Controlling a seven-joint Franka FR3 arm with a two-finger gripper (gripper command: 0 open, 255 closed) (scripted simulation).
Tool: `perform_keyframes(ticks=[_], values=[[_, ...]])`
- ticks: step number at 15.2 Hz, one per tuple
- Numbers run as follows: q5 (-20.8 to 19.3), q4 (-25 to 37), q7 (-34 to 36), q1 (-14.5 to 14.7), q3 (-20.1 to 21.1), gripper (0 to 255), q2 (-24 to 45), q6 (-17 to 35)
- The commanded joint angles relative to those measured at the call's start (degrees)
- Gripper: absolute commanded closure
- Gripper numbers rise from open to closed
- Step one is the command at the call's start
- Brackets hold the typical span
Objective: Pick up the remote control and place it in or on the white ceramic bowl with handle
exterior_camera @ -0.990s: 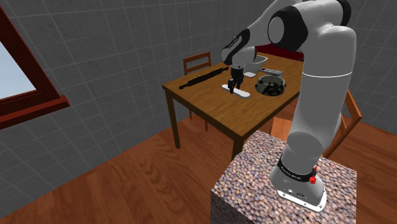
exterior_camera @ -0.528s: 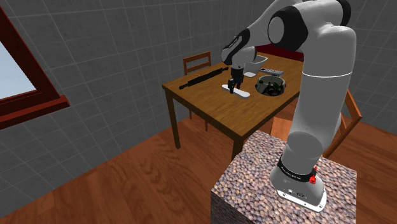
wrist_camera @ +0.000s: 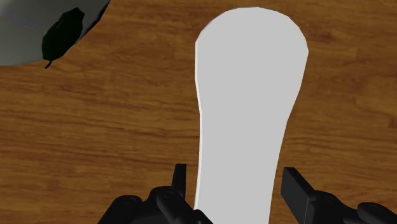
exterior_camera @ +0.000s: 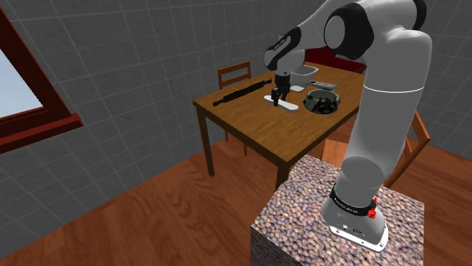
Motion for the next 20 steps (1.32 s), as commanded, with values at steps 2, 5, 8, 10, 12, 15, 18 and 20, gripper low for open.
perform_keyframes(ticks=[2, 5, 8, 10, 12, 15, 18, 20], values=[[-0.9, 0.9, 0.6, 0.2, -0.2, 255, -1.3, -2.0], [-1.7, 2.0, 1.2, 0.4, -0.3, 255, -2.5, -4.1], [-2.3, 3.3, 1.7, 0.5, -0.4, 255, -3.5, -6.2], [-2.7, 4.2, 1.9, 0.6, -0.4, 255, -4.1, -7.7], [-3.1, 5.2, 2.2, 0.6, -0.5, 255, -4.7, -9.1], [-3.6, 6.7, 2.5, 0.7, -0.5, 255, -5.4, -11.3], [-4.0, 8.4, 2.8, 0.8, -0.5, 255, -6.0, -13.5], [-4.2, 9.5, 3.0, 0.8, -0.5, 255, -6.4, -15.0]])
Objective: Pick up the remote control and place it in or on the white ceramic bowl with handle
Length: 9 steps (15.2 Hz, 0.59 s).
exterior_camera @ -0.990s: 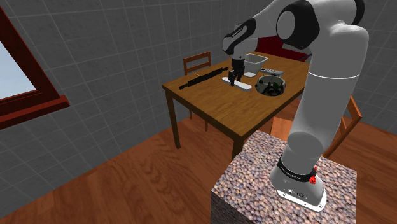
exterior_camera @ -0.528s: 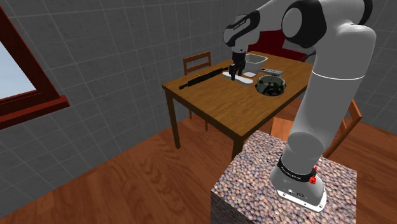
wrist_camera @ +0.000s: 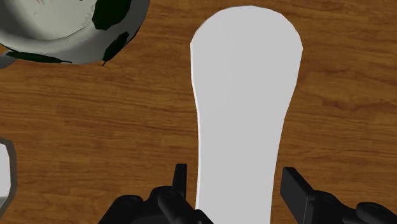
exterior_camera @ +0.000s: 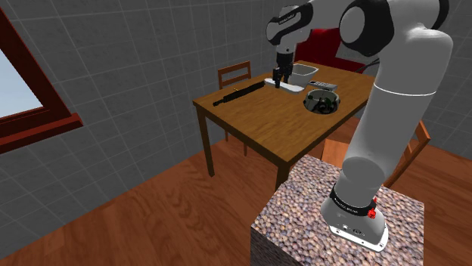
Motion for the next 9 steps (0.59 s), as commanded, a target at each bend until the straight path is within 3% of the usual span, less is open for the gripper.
perform_keyframes(ticks=[1, 6, 9], values=[[-0.3, 1.2, 0.1, 0.0, -0.1, 255, -0.4, -1.6], [-0.6, 3.9, 0.3, 0.0, -0.1, 255, -1.0, -4.8], [-1.3, 2.8, -3.1, -1.8, -1.8, 255, -2.2, -4.8]])
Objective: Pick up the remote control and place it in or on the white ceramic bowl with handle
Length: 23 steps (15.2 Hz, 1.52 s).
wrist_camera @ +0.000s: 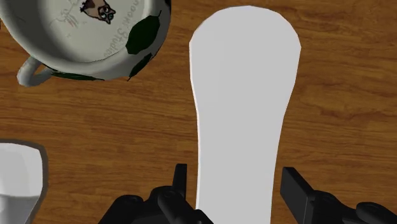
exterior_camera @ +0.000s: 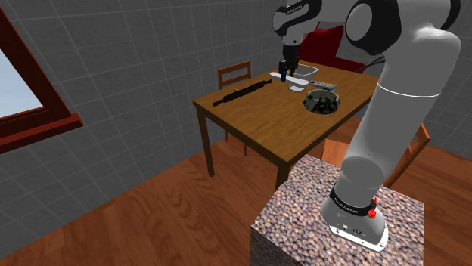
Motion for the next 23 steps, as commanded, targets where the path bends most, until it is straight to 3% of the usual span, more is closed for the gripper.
perform_keyframes(ticks=[1, 15, 23], values=[[-0.2, 0.0, -2.7, -1.4, -1.3, 255, -0.3, -0.3], [1.5, 3.4, -22.4, -11.5, -10.7, 255, 2.4, -1.9], [2.4, -1.7, -23.1, -11.6, -10.6, 255, 3.5, 4.0]])
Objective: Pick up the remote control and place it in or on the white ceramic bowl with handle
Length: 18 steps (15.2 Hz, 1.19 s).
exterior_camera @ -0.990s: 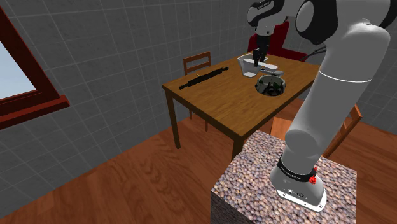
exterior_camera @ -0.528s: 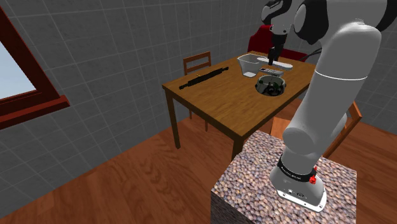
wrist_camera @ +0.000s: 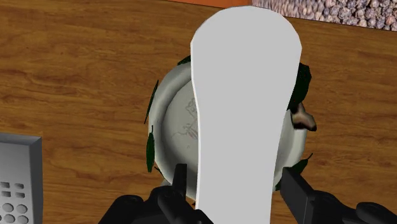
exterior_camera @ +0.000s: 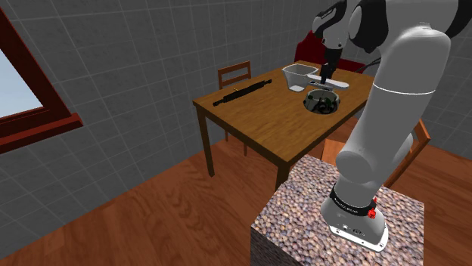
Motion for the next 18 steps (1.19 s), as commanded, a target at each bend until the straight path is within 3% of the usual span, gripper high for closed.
perform_keyframes(ticks=[1, 7, 14, 15, 18], values=[[0.6, -1.0, -0.4, -0.1, 0.0, 255, 0.7, 1.5], [1.8, -4.1, -1.3, -0.4, 0.1, 255, 2.3, 5.8], [1.8, -4.1, -1.3, -0.4, 0.1, 255, 2.3, 5.8], [1.8, -4.1, -1.3, -0.4, 0.1, 0, 2.3, 5.8], [1.8, -4.1, -1.3, -0.4, 0.1, 0, 2.3, 5.8]])
